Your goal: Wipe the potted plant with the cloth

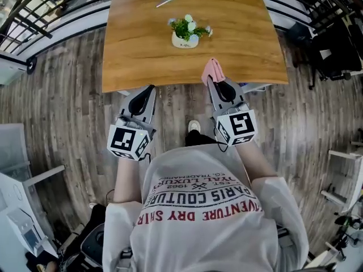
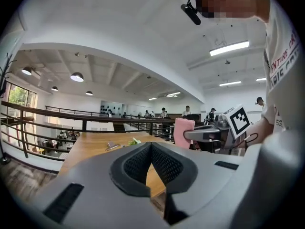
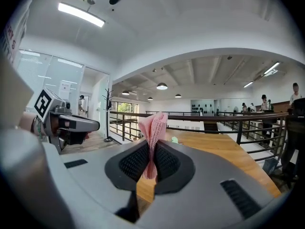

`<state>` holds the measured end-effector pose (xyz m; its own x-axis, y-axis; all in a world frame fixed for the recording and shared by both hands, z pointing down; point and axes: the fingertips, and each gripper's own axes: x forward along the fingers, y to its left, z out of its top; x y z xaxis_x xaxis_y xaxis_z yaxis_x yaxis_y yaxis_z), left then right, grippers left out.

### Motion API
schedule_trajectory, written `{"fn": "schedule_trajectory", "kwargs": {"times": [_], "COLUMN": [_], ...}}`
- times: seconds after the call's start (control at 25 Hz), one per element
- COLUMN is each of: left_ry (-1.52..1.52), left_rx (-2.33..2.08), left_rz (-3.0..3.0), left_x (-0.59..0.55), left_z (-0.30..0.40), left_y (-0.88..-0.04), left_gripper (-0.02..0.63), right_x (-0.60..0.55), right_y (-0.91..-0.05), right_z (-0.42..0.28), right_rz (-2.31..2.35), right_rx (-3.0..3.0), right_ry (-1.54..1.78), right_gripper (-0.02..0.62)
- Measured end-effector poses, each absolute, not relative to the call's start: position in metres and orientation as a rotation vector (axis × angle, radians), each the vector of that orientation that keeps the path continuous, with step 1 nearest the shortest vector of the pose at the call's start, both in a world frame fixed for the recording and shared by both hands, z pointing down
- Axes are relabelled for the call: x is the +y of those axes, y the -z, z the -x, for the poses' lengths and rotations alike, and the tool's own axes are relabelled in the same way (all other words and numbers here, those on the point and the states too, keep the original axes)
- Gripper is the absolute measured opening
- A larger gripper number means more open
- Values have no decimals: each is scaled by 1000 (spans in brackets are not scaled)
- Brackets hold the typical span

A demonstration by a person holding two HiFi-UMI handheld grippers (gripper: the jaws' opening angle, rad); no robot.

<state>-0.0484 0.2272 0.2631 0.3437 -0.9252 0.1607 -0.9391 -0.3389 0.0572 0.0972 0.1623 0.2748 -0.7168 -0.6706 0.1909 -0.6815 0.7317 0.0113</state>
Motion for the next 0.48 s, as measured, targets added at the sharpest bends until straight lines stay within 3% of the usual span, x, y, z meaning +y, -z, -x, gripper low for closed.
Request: {"fn": "schedule_trajectory", "kwargs": {"times": [0.48], "left_ry": [-235], "left_rx": [-1647], "left_rz": [-2377], "left_x": [106], "left_z": [55], "left_y": [-310], "left_gripper": [12], "right_x": [69], "right_y": [-333], "right_z": [-77], "right_rz": [-892], "right_rx": [-2653], "right_ry": [-229], "right_gripper": [41]}}
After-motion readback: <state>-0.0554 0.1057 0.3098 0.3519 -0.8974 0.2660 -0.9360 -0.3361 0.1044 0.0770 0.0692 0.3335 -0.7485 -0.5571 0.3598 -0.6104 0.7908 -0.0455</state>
